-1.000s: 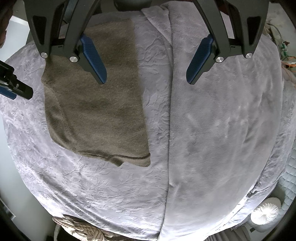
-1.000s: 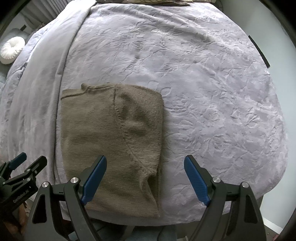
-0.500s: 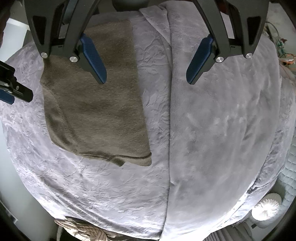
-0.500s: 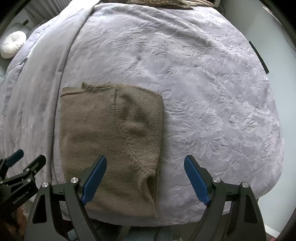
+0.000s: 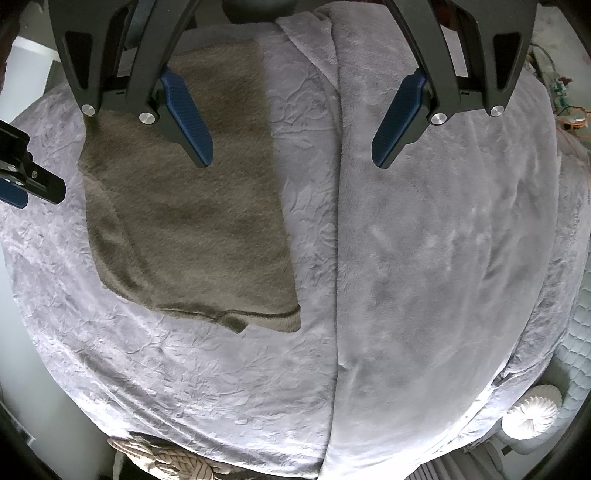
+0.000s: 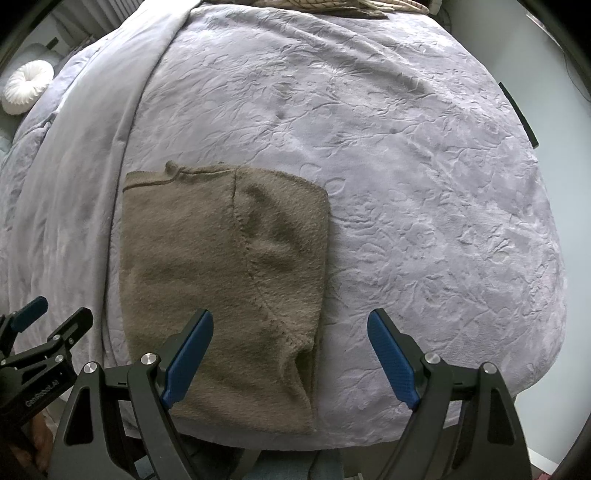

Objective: Fold small clothes

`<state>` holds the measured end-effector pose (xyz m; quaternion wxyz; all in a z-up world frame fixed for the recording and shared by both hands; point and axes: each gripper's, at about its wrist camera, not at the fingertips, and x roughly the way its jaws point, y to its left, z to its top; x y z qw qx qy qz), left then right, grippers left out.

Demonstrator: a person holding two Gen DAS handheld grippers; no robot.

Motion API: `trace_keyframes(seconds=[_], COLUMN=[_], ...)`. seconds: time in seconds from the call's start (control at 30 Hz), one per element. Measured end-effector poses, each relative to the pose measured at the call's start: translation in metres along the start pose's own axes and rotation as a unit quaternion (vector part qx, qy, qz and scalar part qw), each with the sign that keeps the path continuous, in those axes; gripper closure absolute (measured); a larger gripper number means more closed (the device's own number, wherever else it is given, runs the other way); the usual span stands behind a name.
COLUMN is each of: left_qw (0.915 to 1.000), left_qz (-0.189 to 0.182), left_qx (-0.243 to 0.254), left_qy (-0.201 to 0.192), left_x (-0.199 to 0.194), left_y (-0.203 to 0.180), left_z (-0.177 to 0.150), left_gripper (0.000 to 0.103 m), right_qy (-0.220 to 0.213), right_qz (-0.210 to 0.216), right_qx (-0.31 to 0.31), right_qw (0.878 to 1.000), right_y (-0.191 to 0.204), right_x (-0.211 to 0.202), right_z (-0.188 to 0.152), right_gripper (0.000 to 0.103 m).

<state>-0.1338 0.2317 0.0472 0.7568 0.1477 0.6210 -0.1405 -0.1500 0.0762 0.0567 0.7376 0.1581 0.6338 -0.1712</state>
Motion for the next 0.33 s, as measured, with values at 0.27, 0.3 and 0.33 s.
trace_keyframes(seconds=[0.27, 0.3, 0.33], left_qw=[0.9999, 0.9999, 0.9999], left_qz=[0.002, -0.002, -0.004], left_qx=[-0.013, -0.013, -0.012], left_qy=[-0.007, -0.010, -0.012], left_x=[-0.0003, -0.0010, -0.0018], left_y=[0.0006, 0.0016, 0.0023], left_z=[-0.0040, -0.0042, -0.0043], left_gripper=[0.014, 0.014, 0.014], right_qy=[0.004, 0.005, 0.005], right_qz=[0.000, 0.000, 0.000], right_qx=[-0.003, -0.003, -0.003], right_qw=[1.000, 1.000, 1.000], right_y=[0.0008, 0.0010, 0.0009], right_x=[0.0030, 0.0036, 0.0043], right_z=[-0.0012, -0.0015, -0.0014], right_gripper=[0.015, 0.015, 0.015])
